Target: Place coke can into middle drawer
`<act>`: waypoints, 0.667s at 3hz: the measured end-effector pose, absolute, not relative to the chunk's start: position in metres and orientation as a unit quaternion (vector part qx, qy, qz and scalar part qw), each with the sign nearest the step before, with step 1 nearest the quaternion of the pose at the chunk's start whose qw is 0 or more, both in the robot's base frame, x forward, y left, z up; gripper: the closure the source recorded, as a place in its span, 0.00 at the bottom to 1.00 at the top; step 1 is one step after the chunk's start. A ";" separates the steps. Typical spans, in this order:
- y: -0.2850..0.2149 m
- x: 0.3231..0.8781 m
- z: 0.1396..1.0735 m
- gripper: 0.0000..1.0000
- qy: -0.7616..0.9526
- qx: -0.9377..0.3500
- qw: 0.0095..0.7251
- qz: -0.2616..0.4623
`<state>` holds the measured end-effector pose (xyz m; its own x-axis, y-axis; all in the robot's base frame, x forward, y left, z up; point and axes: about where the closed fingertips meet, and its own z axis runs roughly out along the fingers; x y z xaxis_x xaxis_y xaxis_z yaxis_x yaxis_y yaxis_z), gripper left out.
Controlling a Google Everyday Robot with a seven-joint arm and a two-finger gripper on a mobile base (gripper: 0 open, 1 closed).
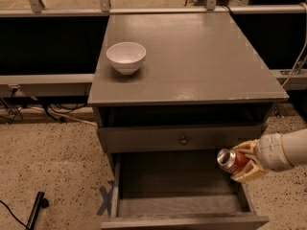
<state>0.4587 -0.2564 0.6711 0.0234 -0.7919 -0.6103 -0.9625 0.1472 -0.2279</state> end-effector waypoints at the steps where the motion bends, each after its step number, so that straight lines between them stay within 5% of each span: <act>1: -0.277 0.470 0.645 1.00 0.719 -0.620 0.293 0.109; 2: -0.317 0.468 0.570 1.00 0.756 -0.602 0.251 0.064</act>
Offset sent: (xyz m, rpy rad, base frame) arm 0.0221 -0.1265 -0.1954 -0.3499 0.0200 -0.3363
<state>0.4678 -0.3166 0.5701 -0.1504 -0.8769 -0.4566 -0.9415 0.2679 -0.2043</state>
